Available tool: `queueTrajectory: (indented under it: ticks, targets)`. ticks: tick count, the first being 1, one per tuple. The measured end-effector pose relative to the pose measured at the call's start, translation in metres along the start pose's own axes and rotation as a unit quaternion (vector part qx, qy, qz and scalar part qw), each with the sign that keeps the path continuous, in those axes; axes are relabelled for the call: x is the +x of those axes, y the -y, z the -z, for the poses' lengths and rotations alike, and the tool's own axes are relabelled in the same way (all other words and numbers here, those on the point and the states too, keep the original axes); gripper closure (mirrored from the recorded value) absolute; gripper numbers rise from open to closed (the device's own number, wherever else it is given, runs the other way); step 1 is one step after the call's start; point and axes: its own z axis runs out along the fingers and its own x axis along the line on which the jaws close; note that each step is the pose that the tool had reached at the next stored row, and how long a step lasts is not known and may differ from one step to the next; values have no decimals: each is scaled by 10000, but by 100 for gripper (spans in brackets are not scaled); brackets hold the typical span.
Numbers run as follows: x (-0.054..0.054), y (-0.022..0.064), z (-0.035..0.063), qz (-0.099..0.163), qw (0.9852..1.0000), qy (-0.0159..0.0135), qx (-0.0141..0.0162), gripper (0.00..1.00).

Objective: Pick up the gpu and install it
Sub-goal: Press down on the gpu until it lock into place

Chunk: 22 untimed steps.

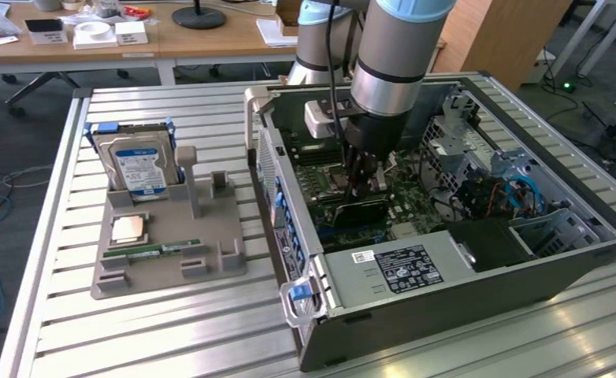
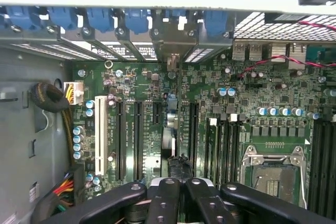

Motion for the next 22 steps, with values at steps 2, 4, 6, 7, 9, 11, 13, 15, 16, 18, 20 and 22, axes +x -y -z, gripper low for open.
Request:
queueTrajectory:
  ticks: [2, 4, 6, 7, 9, 11, 13, 15, 16, 18, 20, 22]
  targets:
    - [0, 0, 36, 0, 10000, -1, -1, 89]
    - [-1, 1, 72, 0, 10000, -1, -1, 89]
    - [-1, 1, 112, 0, 10000, -1, -1, 89]
    - [-1, 1, 134, 0, 10000, -1, 0, 89]
    - [-2, 2, 182, 0, 10000, -1, -1, 89]
    - [-3, 2, 234, 0, 10000, -1, -1, 89]
    - [-3, 3, 291, 0, 10000, -2, -1, 89]
    - [-4, 3, 350, 1, 10000, -5, -1, 89]
    - [-5, 4, 380, 1, 10000, -7, -1, 89]
    - [-6, 5, 442, 1, 10000, -13, -1, 89]
    - [-8, 5, 503, 0, 10000, -21, 0, 89]
    - [-9, 5, 563, 0, 10000, -30, 0, 89]
